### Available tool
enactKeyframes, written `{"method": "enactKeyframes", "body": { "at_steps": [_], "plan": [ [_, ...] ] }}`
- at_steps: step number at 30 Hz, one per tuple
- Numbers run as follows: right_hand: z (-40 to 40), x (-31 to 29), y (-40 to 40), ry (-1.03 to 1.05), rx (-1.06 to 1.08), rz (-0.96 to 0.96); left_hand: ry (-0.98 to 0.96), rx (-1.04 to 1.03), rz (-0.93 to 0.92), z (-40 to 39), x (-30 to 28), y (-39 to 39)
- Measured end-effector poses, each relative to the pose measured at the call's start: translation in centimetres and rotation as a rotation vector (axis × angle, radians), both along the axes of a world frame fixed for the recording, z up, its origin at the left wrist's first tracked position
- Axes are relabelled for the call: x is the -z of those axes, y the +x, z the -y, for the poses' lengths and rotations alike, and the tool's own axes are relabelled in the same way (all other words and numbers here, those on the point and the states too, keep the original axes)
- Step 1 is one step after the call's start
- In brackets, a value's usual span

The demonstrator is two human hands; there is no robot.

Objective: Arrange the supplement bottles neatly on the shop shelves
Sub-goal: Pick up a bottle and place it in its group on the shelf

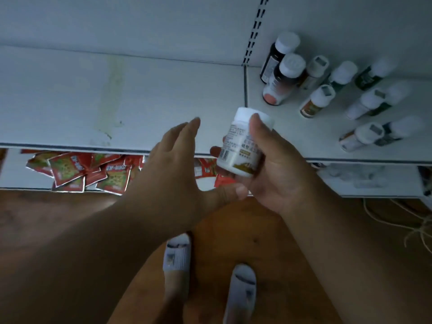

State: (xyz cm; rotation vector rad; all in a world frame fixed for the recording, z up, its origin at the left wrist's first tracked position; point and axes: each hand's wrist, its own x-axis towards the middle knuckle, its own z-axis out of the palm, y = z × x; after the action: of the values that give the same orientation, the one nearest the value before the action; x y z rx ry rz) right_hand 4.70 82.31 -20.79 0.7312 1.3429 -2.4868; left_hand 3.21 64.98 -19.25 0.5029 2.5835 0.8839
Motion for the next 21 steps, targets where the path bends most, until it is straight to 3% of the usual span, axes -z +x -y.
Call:
{"method": "enactKeyframes", "body": {
  "at_steps": [3,6,10,21],
  "plan": [
    [-0.9,-5.5,4.0,-0.188,0.087,0.061,-0.020,0.068,0.066,-0.4,-5.4,3.7],
    [-0.2,-12.8,7.9,-0.248,0.133,0.115,-0.052,0.121,0.073,0.3,-12.7,7.2],
    [-2.4,-21.4,14.3,-0.092,0.067,0.117,-0.034,0.249,0.163,-2.0,-21.1,12.1],
    [-13.8,-35.6,24.0,0.264,0.224,-0.096,0.051,0.568,0.044,-13.7,-34.3,15.6]
  ]
}}
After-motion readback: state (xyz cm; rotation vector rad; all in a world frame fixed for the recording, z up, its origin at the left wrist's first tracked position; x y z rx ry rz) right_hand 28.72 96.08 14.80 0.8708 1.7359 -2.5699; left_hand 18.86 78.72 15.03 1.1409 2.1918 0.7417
